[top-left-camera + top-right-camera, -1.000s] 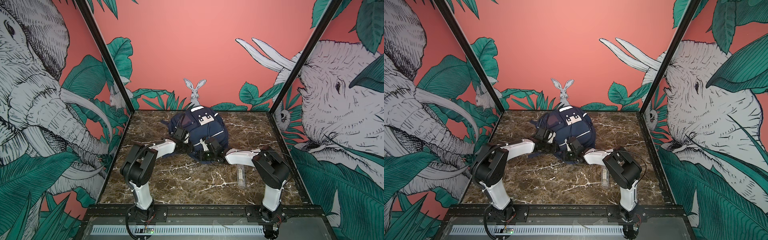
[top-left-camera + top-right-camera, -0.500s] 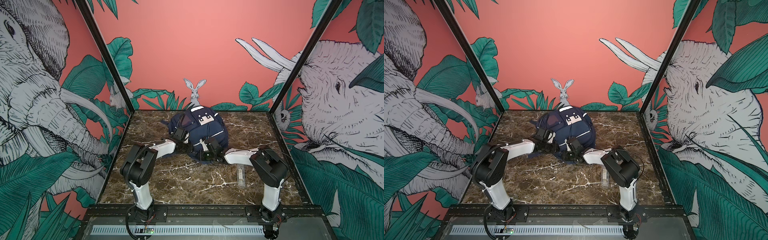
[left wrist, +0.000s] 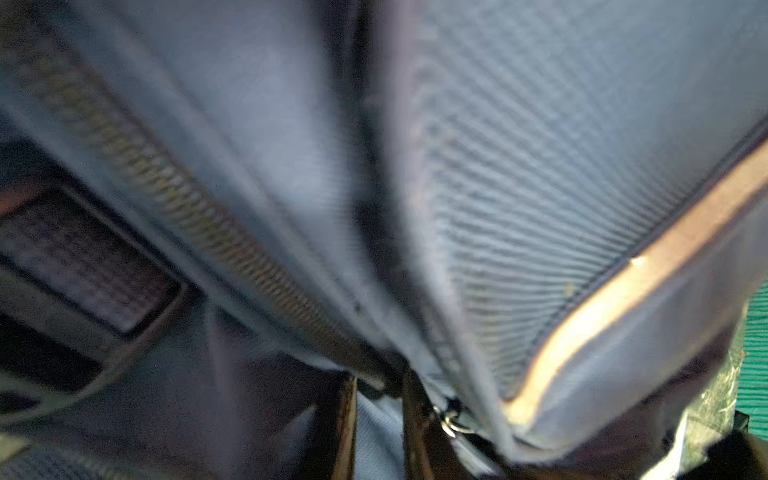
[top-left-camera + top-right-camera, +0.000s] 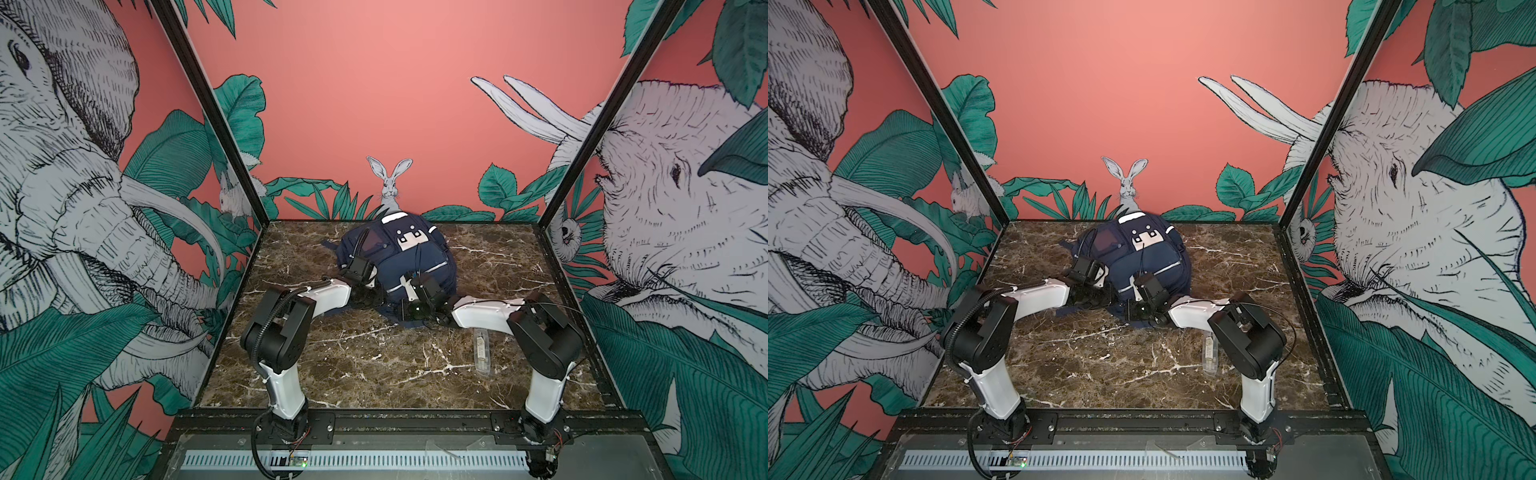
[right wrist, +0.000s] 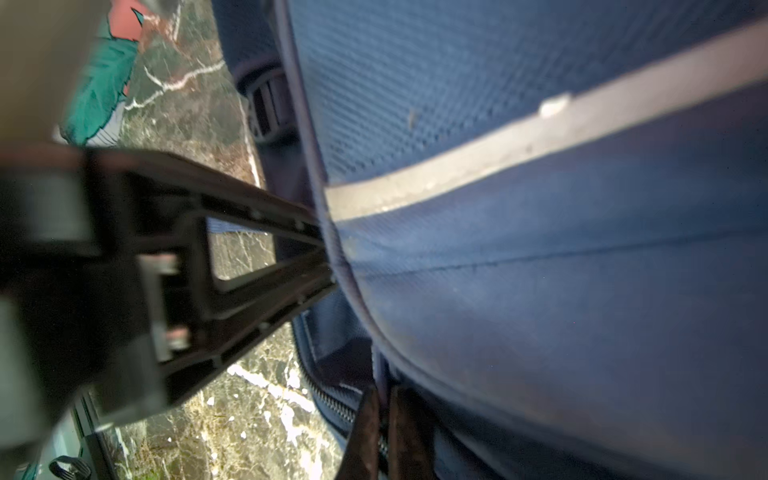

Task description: Pack the student bag

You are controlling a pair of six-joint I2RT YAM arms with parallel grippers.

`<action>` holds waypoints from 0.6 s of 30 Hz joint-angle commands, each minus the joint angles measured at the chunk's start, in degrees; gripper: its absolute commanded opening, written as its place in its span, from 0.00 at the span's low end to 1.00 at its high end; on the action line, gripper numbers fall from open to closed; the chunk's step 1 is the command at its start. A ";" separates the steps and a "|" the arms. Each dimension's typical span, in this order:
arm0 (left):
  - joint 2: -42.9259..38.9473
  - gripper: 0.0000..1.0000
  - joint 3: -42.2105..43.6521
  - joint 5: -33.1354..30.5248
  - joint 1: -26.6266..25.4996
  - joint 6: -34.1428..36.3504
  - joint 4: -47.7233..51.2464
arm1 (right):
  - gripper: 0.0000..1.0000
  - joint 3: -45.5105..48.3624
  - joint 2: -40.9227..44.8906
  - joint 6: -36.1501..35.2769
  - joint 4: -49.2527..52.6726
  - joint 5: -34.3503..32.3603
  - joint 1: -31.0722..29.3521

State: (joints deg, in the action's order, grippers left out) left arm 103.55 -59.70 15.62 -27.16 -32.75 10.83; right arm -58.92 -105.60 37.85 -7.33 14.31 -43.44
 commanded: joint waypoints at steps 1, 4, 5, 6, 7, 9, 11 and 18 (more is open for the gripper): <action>1.99 0.23 1.75 -2.30 1.20 -2.41 4.38 | 0.00 1.79 3.21 -1.15 3.44 -3.85 0.81; 1.95 0.23 2.02 -1.27 1.60 -3.92 4.00 | 0.00 3.43 5.04 -1.24 4.25 -4.70 0.81; 1.78 0.24 2.19 -1.46 1.67 -4.27 3.94 | 0.00 3.75 5.73 -1.49 4.89 -4.97 0.86; 1.77 0.24 2.39 -1.40 1.82 -4.73 3.71 | 0.00 4.07 6.69 -1.83 5.60 -5.01 0.87; 1.76 0.24 2.46 -1.30 2.00 -5.09 3.56 | 0.00 4.47 7.54 -2.09 6.06 -5.27 0.87; 1.73 0.24 2.85 -0.57 2.35 -5.94 3.03 | 0.00 5.58 9.44 -2.73 7.12 -6.29 0.90; 1.58 0.24 3.13 0.04 2.72 -6.36 2.63 | 0.00 6.02 10.86 -3.93 9.09 -7.28 1.01; 0.74 0.24 3.47 0.46 3.41 -5.10 1.77 | 0.00 9.45 16.78 -5.94 12.77 -9.25 3.21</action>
State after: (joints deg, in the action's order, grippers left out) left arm 103.92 -57.95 18.65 -24.67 -37.98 9.96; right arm -51.07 -91.96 33.63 0.30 8.99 -42.15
